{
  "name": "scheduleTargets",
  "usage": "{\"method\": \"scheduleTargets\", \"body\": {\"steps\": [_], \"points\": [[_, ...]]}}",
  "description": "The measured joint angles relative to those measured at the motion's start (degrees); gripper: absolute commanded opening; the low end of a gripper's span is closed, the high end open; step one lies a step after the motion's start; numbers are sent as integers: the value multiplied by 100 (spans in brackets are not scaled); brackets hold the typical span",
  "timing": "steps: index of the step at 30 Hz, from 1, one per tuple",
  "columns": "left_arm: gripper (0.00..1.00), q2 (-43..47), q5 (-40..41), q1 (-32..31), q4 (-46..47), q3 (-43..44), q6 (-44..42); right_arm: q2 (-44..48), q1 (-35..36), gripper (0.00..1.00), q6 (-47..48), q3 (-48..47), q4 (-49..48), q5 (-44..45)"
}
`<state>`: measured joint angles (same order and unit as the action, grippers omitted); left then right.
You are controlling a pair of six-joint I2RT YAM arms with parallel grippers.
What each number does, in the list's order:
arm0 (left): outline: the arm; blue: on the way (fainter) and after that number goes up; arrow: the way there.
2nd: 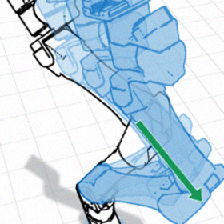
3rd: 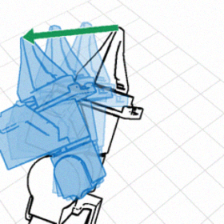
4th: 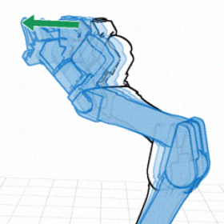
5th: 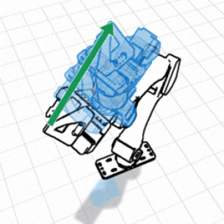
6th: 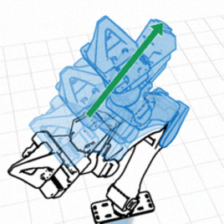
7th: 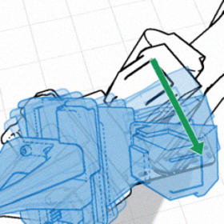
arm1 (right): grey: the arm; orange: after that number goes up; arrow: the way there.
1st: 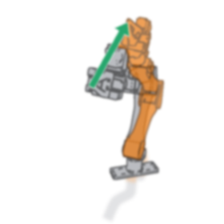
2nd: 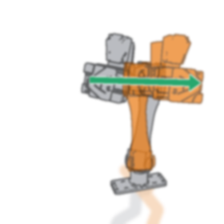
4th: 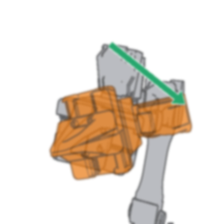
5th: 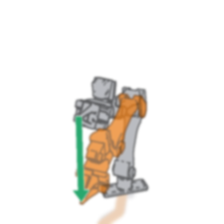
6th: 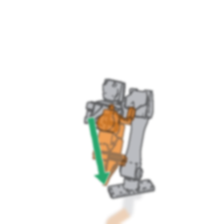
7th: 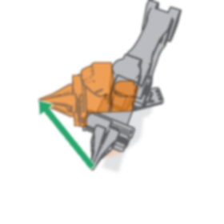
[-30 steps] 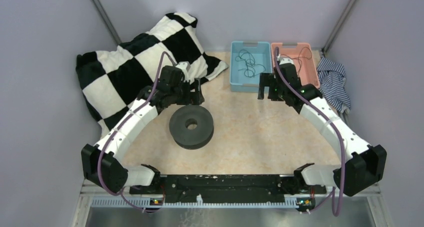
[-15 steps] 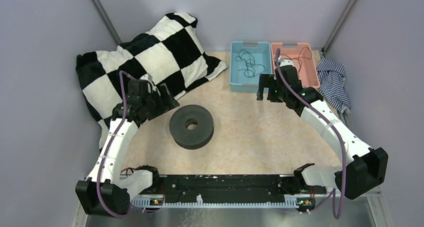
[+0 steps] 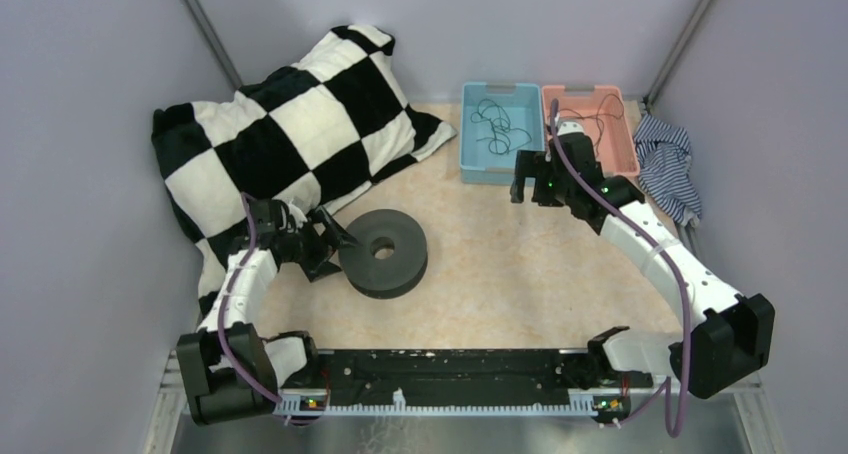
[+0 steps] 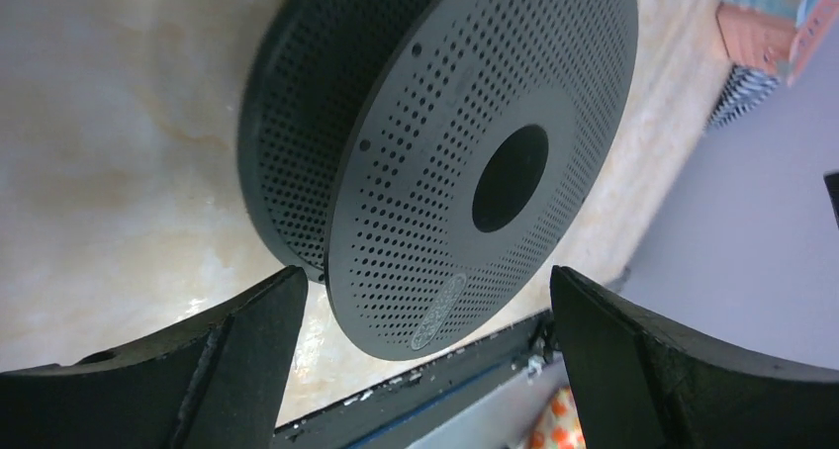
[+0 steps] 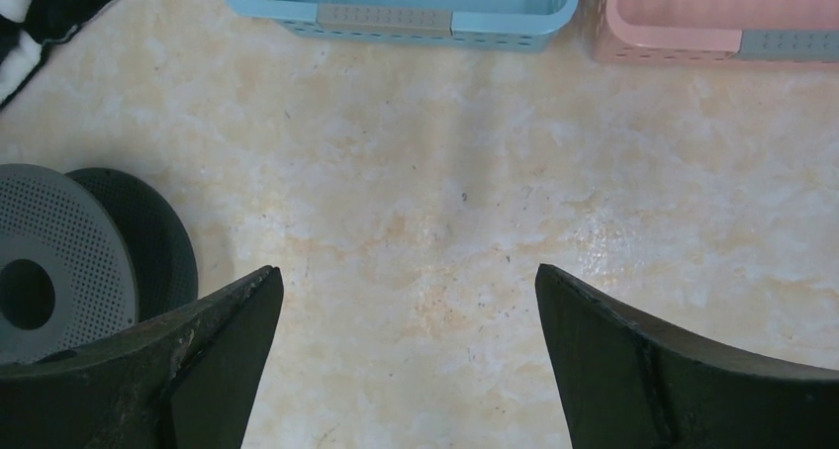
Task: Wrap the cables
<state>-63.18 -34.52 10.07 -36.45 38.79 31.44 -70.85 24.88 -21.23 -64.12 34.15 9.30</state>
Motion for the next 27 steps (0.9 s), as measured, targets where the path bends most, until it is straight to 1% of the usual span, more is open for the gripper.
{"method": "scheduleTargets", "body": {"steps": [3,6,12,15,18,24,27], "points": [[98,-85,-584,0,579,-551,131,0,0,99,-46,11,-15,-66],[98,11,-1176,2,1145,-1040,339,0,0,99,-87,11,-31,-122],[96,413,-2068,2,2223,-1388,656,0,0,99,-109,11,-76,-238],[98,431,-2404,2,2959,-1668,850,0,0,99,-131,11,-116,-323],[98,431,-2605,-44,3609,-2041,1163,0,0,99,-146,11,-138,-345],[94,424,-2653,-175,4280,-2098,1478,28,0,99,-225,11,-151,-345],[94,352,-2669,-190,4920,-2258,1751,107,0,99,-284,11,-153,-339]]}}
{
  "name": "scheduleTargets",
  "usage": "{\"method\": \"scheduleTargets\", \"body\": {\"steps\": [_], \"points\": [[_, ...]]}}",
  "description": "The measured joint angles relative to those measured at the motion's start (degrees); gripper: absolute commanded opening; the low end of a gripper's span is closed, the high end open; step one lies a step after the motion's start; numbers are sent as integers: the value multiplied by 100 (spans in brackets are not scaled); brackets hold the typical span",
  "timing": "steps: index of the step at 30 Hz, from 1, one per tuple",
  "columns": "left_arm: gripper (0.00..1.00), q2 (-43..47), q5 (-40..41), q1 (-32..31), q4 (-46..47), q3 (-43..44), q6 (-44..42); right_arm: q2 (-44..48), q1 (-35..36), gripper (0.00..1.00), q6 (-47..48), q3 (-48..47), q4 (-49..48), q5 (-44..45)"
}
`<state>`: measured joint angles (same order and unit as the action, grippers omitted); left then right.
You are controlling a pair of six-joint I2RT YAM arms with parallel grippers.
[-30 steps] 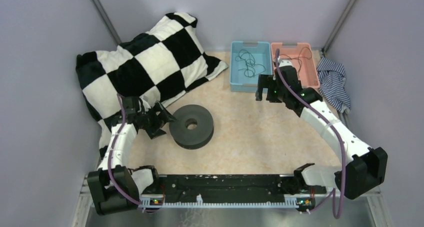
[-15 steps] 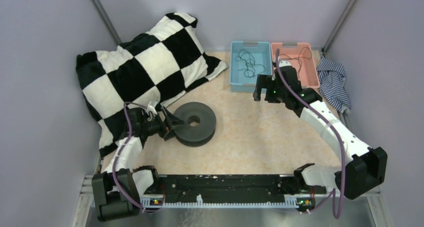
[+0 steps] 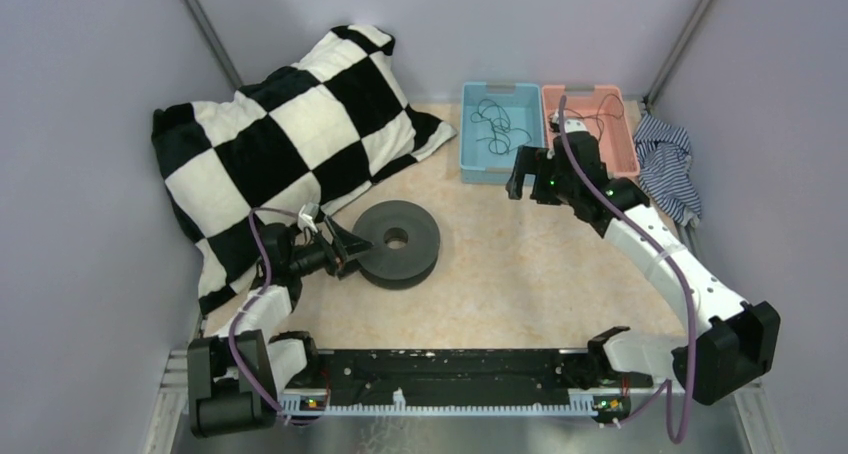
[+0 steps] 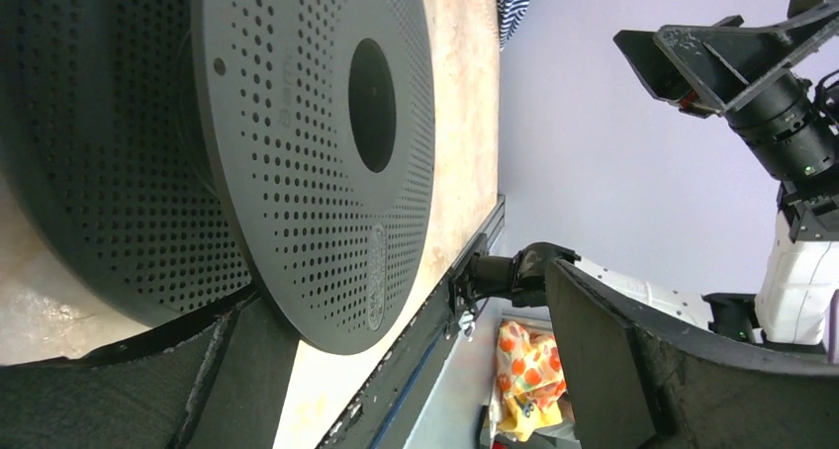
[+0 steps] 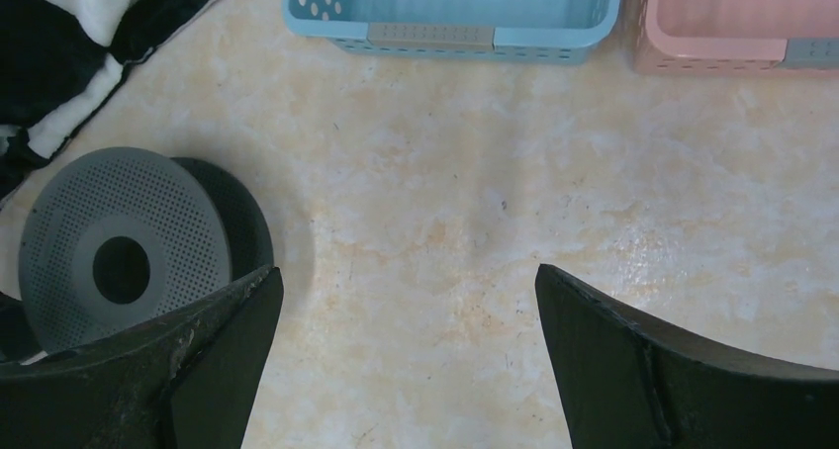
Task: Wrap the cables
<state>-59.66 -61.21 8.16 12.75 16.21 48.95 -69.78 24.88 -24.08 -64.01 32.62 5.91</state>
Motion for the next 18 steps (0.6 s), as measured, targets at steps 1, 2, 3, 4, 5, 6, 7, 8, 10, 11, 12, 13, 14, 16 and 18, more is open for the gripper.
{"method": "scheduleTargets", "body": {"steps": [1,2,3,4,5,6,7,8,10,11,12,13,14,16,18], "points": [[94,-37,2,-4,269,-111,146,37,0,99,-9,0,-2,7],[95,-85,7,-15,520,-243,304,83,0,99,-17,2,-2,13],[95,-140,20,-37,728,-358,455,138,0,99,-24,9,-9,22],[95,-177,26,-57,848,-431,549,214,0,99,-44,31,-20,31],[94,-223,57,-92,992,-514,654,278,0,99,-50,46,-17,35],[94,-254,66,-111,1069,-546,693,356,0,99,-57,72,-26,42],[93,-313,74,-133,1185,-577,767,411,0,99,-57,85,-28,46],[93,-369,83,-151,1307,-597,824,463,0,99,-59,103,-42,50],[92,-476,111,-168,1539,-632,951,509,0,99,-59,103,-46,57],[92,-538,133,-175,1696,-664,1001,514,0,99,-59,103,-48,57],[92,-570,153,-181,1779,-686,1040,514,0,99,-59,105,-46,61],[92,-608,188,-190,1882,-717,1082,514,0,99,-59,105,-46,61],[92,-647,216,-199,1989,-752,1123,514,0,99,-59,109,-46,63],[91,-708,258,-216,2291,-859,1239,514,0,99,-59,111,-46,66],[88,-800,321,-229,2723,-1058,1410,514,0,99,-59,114,-46,66]]}}
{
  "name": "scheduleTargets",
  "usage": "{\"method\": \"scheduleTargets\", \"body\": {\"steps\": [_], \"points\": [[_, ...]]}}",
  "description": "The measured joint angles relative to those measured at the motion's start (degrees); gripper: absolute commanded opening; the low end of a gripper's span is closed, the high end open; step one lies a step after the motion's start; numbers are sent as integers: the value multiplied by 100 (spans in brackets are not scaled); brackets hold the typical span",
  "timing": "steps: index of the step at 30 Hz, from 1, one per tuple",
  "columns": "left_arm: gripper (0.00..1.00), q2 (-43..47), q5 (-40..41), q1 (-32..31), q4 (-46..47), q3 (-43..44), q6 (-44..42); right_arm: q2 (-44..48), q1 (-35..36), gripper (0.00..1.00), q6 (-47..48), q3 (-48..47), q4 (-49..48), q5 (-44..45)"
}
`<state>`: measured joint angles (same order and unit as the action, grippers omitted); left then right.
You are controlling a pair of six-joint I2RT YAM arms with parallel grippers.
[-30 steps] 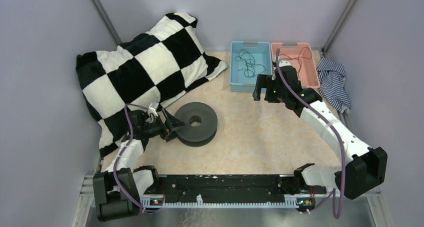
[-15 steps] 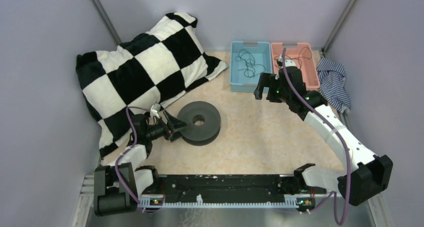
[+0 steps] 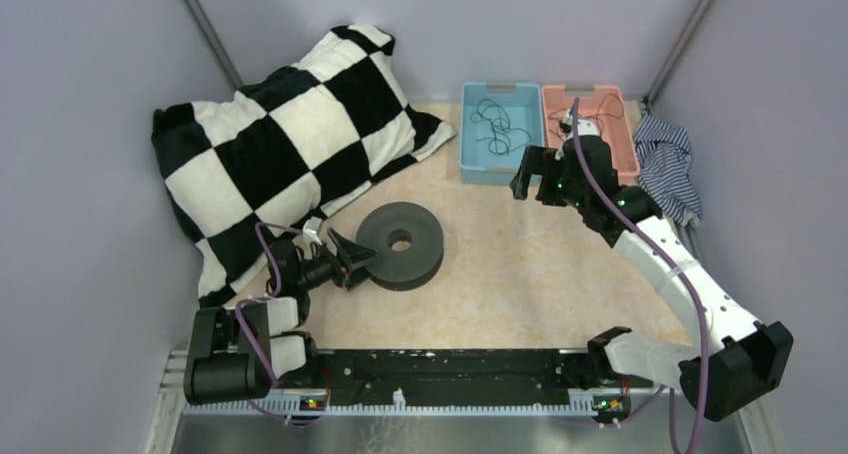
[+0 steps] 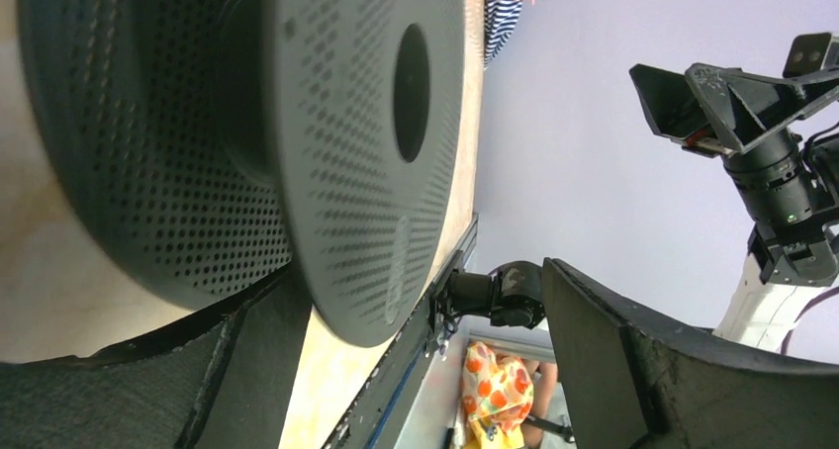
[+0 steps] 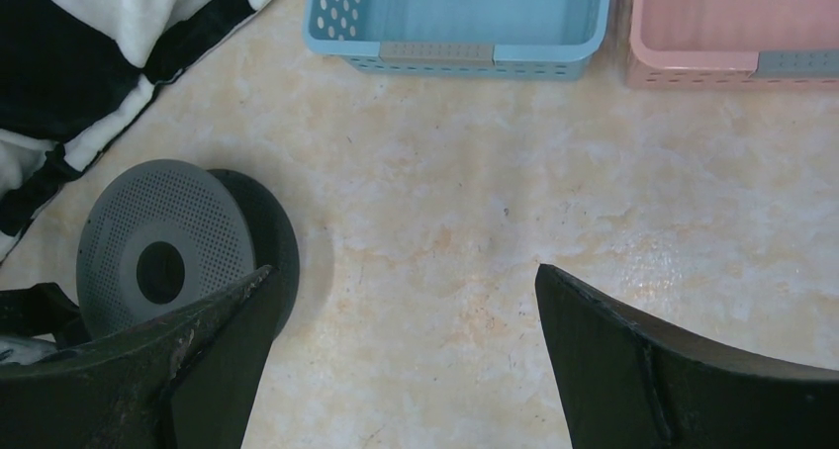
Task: Wrap the cables
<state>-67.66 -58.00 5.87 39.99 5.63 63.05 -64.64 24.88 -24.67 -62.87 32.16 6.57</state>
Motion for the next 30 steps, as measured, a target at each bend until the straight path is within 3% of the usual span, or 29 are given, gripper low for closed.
{"method": "scheduleTargets", "body": {"steps": [7,13,30], "points": [[81,-461,109,-74,824,-391,363,-2,0,99,-4,0,0,-2],[78,-498,251,-90,868,-339,332,-13,0,99,-4,0,7,0],[54,-1528,391,-127,1377,50,461,-50,0,99,-2,-2,48,2]]}}
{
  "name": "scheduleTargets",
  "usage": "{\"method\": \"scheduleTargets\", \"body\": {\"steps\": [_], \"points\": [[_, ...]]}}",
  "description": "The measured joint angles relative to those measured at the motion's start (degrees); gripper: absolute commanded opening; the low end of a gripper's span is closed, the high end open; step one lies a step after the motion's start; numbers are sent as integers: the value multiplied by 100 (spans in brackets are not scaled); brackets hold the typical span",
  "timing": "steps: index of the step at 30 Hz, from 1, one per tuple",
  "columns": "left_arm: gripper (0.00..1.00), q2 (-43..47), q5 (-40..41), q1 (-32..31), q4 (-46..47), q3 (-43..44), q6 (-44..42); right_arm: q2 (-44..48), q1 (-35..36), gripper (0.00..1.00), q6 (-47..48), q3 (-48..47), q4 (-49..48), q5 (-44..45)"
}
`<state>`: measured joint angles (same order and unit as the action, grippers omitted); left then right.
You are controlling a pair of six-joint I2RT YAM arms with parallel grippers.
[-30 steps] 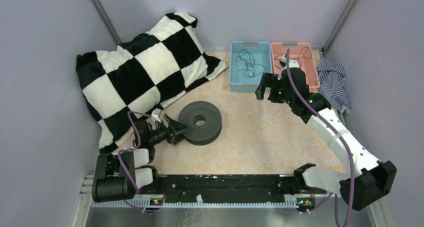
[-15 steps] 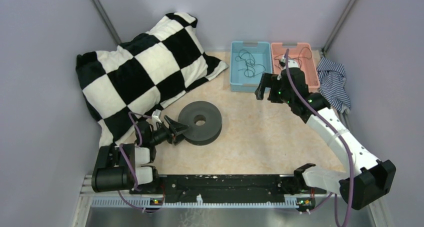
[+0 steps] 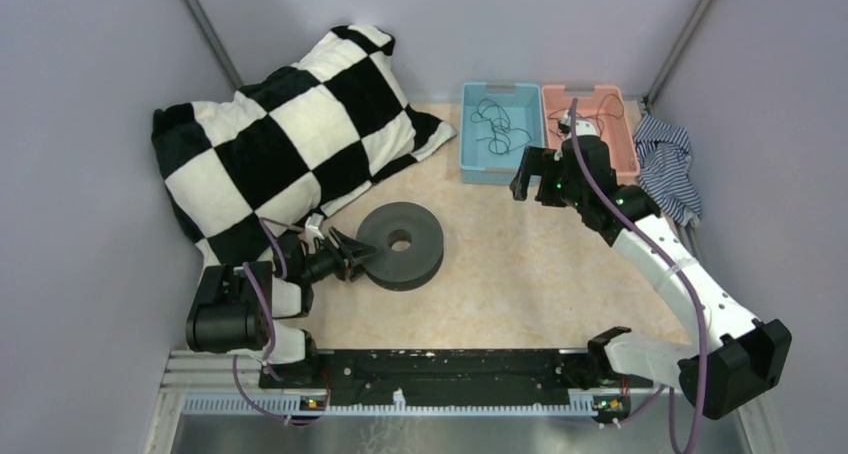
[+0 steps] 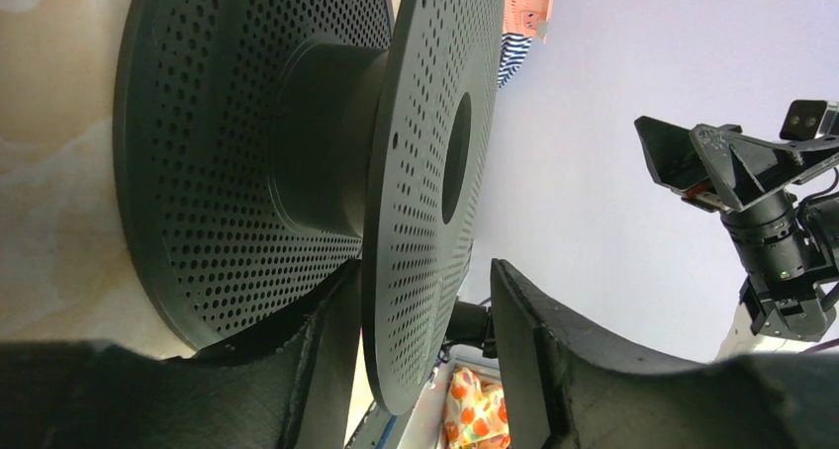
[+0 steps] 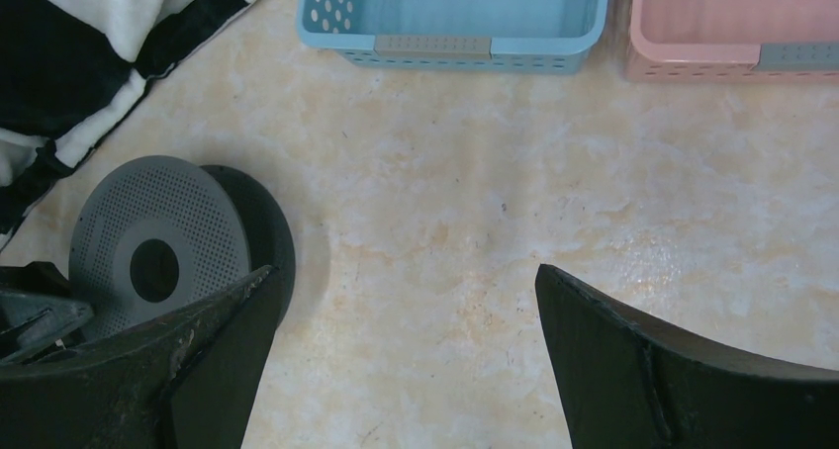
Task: Wrap the cables
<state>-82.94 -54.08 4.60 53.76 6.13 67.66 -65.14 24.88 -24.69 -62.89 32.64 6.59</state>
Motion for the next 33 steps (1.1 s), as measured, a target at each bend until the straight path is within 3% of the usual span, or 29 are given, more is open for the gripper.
{"method": "scheduleTargets", "body": {"steps": [2,5,7,12,16,19,22,24,28,33], "points": [[46,-26,0,-4,24,17,7,0,0,99,0,0,0,2],[26,-76,66,-17,68,22,42,0,0,99,0,0,-2,4],[2,-195,133,-37,160,33,107,-4,0,99,0,0,-4,4],[0,-501,-173,-76,697,402,428,-39,0,99,0,0,-2,4],[0,-330,-203,-96,216,789,393,-44,0,99,2,0,0,44],[0,350,52,-214,-1414,1523,-356,-44,0,99,4,0,2,111],[0,977,811,-597,-3475,2815,-1631,-44,0,99,22,0,13,192],[0,1117,1172,-890,-4341,3580,-2280,-44,0,99,57,-2,35,273],[0,1016,2055,-1801,-6008,5064,-3512,-55,-37,99,120,-70,203,444],[0,573,3735,-3351,-7368,6065,-4402,-76,-511,99,160,-260,393,409]]}}
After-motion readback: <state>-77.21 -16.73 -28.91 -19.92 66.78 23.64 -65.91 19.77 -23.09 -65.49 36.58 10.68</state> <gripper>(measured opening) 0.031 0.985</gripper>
